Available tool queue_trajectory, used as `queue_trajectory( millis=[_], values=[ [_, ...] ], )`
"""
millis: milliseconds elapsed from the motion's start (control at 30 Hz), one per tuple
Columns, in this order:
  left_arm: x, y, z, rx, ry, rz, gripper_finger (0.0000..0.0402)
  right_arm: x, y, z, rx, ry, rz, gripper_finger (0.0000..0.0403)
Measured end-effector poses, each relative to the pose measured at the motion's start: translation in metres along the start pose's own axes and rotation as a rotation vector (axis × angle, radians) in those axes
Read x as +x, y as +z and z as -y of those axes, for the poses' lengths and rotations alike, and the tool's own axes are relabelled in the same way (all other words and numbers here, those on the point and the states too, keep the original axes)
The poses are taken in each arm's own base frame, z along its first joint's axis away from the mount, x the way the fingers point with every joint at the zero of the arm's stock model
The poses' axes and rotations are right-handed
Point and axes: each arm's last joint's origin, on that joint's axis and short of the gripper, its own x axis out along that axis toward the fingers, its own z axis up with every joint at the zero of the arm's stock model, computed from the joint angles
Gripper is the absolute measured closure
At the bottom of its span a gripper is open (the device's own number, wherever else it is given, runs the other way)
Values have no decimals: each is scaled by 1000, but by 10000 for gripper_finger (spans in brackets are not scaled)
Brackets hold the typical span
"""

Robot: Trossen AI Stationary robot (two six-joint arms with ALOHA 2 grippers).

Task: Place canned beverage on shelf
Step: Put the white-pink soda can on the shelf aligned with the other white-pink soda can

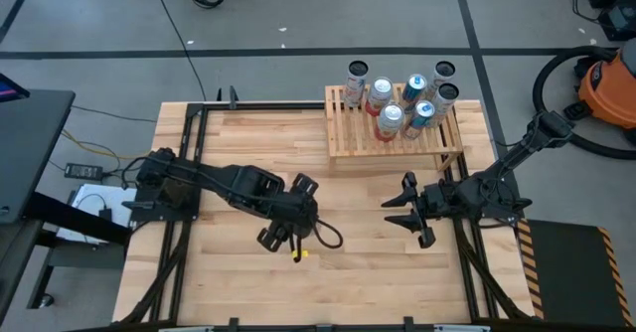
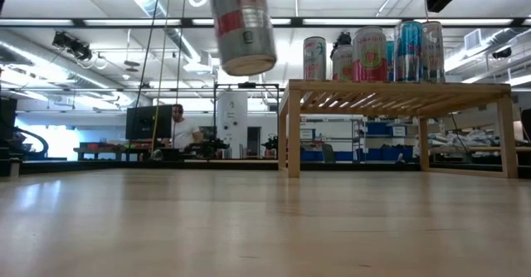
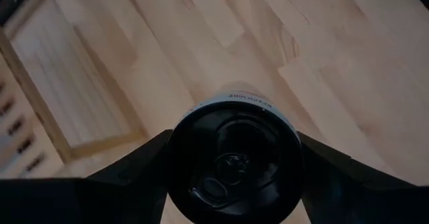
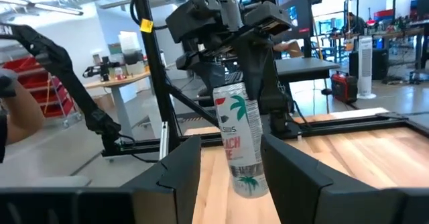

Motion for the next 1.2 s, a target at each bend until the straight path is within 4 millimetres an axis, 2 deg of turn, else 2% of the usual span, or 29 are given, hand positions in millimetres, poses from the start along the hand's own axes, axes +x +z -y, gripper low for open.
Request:
queue_trajectory(
  millis=[300, 567, 800, 1000, 1200],
  values=[
    [1, 5, -5, 116, 29, 54, 136, 0, 0, 5, -27, -180, 11, 238],
    [1, 5, -5, 131, 29, 56, 136, -1, 5, 6, 34, -210, 61, 238],
    [1, 5, -5, 132, 29, 53, 136, -1, 5, 6, -35, -202, 52, 233],
    [1, 4, -5, 128, 27, 50, 136, -1, 5, 5, -59, -198, 49, 203],
    [1, 4, -5, 124, 27, 50, 136, -1, 5, 5, -58, -174, 50, 143]
  ],
)
